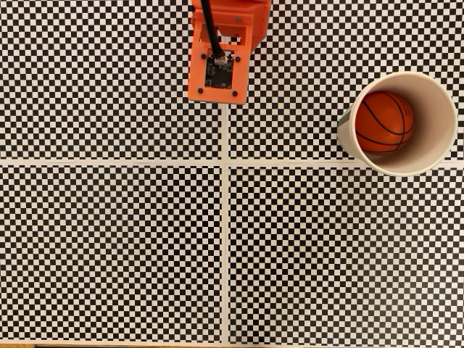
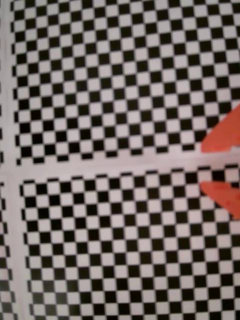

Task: Grasp basketball and place into cup.

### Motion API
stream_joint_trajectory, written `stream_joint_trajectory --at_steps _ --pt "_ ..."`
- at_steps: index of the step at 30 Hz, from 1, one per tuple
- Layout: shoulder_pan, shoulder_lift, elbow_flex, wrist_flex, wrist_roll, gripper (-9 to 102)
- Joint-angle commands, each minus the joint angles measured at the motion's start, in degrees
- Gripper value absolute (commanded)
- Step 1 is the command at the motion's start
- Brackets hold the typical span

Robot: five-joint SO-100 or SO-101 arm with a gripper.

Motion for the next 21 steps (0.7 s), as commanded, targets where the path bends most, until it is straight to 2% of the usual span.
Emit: stream_joint_trajectory --at_steps 1,21 --pt "-0.3 0.4 2.0 0.1 0.3 0" --pt "0.0 0.4 2.0 0.1 0.2 0"
